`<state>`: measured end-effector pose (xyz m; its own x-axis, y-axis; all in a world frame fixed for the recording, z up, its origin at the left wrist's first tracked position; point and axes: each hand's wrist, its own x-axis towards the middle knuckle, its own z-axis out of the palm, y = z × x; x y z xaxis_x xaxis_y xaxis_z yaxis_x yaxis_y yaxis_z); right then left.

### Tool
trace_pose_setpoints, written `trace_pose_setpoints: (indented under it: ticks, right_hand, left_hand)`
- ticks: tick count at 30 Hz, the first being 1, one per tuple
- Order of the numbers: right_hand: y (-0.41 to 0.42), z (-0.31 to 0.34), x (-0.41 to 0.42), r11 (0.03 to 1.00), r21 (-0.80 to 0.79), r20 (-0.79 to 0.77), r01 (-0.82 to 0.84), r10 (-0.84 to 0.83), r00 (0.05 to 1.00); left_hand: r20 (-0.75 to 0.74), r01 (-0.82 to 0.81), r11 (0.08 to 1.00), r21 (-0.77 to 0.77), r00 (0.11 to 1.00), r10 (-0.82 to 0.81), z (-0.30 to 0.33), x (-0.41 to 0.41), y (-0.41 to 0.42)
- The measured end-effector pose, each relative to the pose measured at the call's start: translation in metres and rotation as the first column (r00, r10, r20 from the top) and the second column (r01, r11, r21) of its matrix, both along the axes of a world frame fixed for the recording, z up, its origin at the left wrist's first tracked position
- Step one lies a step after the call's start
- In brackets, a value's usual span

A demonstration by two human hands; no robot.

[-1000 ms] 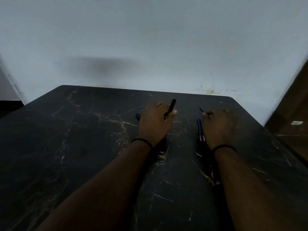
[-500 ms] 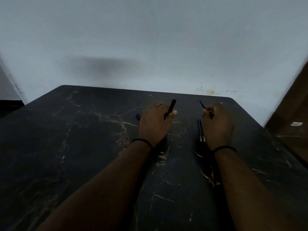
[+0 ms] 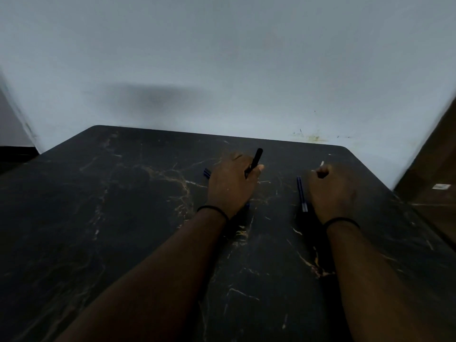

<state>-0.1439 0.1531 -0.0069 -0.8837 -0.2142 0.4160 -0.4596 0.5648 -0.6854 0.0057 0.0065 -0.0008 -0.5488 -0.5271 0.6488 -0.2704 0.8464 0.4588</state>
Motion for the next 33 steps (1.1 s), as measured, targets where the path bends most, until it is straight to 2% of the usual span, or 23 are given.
trace_pose_setpoints:
  ticks: [4,11,19,24,28,33]
  right_hand:
    - [-0.001,-0.003,-0.006,1.0,0.0,0.058,-0.012,0.012,0.998]
    - [-0.002,-0.007,-0.007,0.973,0.226,0.139,-0.057,0.026,0.99]
    - [-0.007,-0.006,-0.004,0.974,0.211,0.16,-0.078,0.044,0.986]
    - [-0.003,0.001,0.003,0.958,0.283,0.087,-0.051,0.027,0.996]
    - [-0.003,0.004,0.006,0.939,0.318,0.174,-0.132,0.079,0.982]
    - [-0.002,0.007,0.012,0.936,0.322,0.193,-0.141,0.081,0.978]
  left_hand:
    - [-0.019,0.007,1.0,-0.006,1.0,-0.007,0.0,0.001,0.0]
    - [-0.027,-0.008,1.0,0.0,1.0,0.008,-0.001,0.0,0.0]
    - [-0.033,0.006,1.0,0.025,0.999,-0.005,-0.001,0.001,0.001]
    - [-0.038,0.013,1.0,0.021,0.999,-0.012,0.001,0.002,0.002]
    - [-0.053,0.013,1.0,0.013,0.998,-0.013,0.0,0.001,0.001]
    - [-0.06,0.018,1.0,0.02,0.998,-0.017,-0.002,0.0,0.0]
